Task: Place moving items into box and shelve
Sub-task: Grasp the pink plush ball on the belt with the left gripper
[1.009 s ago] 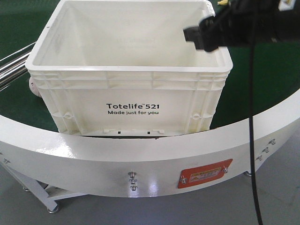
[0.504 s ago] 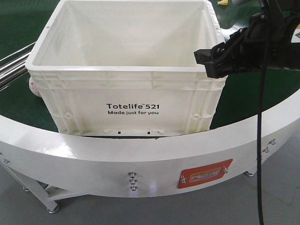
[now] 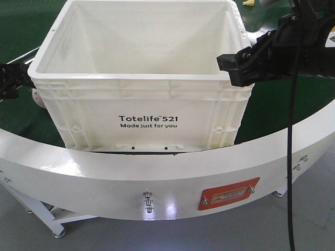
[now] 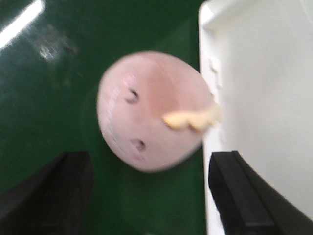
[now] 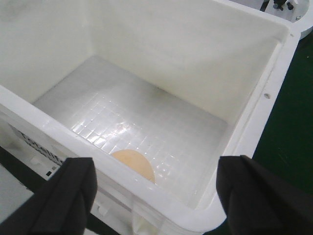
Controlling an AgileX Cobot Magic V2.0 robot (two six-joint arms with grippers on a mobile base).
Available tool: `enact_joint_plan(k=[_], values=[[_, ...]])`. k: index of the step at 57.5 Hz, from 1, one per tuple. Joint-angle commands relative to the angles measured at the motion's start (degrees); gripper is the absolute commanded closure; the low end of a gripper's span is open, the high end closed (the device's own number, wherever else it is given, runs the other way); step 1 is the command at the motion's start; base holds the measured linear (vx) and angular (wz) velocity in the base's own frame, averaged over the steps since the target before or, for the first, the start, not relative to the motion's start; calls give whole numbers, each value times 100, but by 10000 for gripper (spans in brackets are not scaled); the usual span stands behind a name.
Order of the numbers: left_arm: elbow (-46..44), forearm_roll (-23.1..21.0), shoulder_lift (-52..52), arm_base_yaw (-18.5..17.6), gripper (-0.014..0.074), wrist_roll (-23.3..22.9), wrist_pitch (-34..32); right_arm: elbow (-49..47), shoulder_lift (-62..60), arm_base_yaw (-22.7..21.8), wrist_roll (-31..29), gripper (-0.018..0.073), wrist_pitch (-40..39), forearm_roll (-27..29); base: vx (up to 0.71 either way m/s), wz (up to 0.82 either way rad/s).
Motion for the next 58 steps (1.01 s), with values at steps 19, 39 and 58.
enact_joint_plan(k=[19,39,58], values=[[-997,-323,791,-468,-15,148,-251,-168,-147,-24,3,13,-433,-28,0,0],[-997,84,870,-497,218,144,-136,-168,-147,-24,3,50,-428,-28,0,0],[-1125,1045,104,-491,318,-67,-145,-168,-147,-24,3,90,-422,-28,0,0]])
